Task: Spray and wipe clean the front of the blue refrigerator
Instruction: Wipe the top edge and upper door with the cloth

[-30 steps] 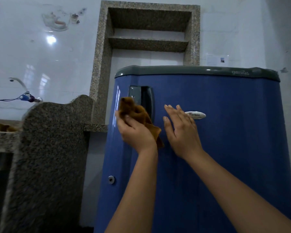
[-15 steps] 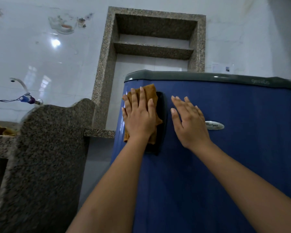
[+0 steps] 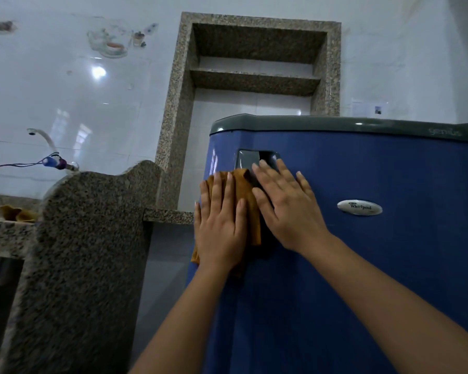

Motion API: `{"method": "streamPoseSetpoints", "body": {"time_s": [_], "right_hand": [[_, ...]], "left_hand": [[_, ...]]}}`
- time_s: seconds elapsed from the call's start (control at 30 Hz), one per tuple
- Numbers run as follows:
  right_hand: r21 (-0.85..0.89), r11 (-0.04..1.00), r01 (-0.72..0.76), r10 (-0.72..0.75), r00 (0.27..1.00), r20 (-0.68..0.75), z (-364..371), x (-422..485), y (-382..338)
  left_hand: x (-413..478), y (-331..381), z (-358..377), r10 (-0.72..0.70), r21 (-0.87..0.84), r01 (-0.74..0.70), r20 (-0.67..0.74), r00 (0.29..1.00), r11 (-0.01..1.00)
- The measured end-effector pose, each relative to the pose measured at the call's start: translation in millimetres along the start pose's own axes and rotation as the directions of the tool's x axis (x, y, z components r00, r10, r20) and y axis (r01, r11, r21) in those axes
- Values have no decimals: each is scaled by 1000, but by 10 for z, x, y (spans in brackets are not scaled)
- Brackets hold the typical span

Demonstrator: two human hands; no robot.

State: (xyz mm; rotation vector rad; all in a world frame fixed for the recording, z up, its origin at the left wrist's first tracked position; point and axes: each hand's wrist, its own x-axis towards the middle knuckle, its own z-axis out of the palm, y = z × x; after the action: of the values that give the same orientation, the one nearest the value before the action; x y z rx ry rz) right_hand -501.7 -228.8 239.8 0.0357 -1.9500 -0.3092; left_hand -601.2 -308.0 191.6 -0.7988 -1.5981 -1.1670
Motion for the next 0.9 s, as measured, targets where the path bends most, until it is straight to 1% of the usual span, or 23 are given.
{"method": "streamPoseSetpoints", "body": {"time_s": [0.07,0.17,0.2,0.3,0.4,0.47,0.53,0.6,0.67,0.77,0.83,0.9], "right_hand": [[-37,999,14,-13,1000,12,29,-8,-16],[-74,997,1,-1,1000,-1,51,-28,-35],[-72,997,1,-1,1000,-3,53,-30,-43],[-65,998,-9,9,1000,8,59,-41,-62],[-67,998,-20,22,999,30,60,-29,-78],[-70,997,-28,30,999,34,63,-40,-82],[-64,997,-40,42,999,32,70,-46,-84],[-47,997,-53,55,997,47,63,-45,-82],[-34,997,-63,65,996,66,52,-78,-88],[-22,999,-38,39,996,75,40,-231,-132],[-16,1000,-23,24,997,67,33,-350,-144],[-11,999,-31,32,998,62,-4,-441,-119]], "left_hand": [[70,-109,-11,27,15,-28,51,998,999],[527,-66,-47,-43,-28,45,72,996,999],[596,-60,-42,-47,-38,50,65,997,998],[278,-189,-7,29,-44,-29,-7,1000,999],[-328,-432,-1,121,-19,-121,-12,993,992],[-294,-466,13,107,-19,-107,0,994,994],[4,-353,-2,65,-25,-64,25,998,998],[181,-252,-3,36,-37,-35,20,999,999],[19,-255,4,31,-25,-31,-11,999,999],[-502,-356,40,132,74,-130,-20,991,989],[-521,-420,71,165,108,-162,-16,986,981],[-388,-384,40,86,69,-85,-10,996,994]]}}
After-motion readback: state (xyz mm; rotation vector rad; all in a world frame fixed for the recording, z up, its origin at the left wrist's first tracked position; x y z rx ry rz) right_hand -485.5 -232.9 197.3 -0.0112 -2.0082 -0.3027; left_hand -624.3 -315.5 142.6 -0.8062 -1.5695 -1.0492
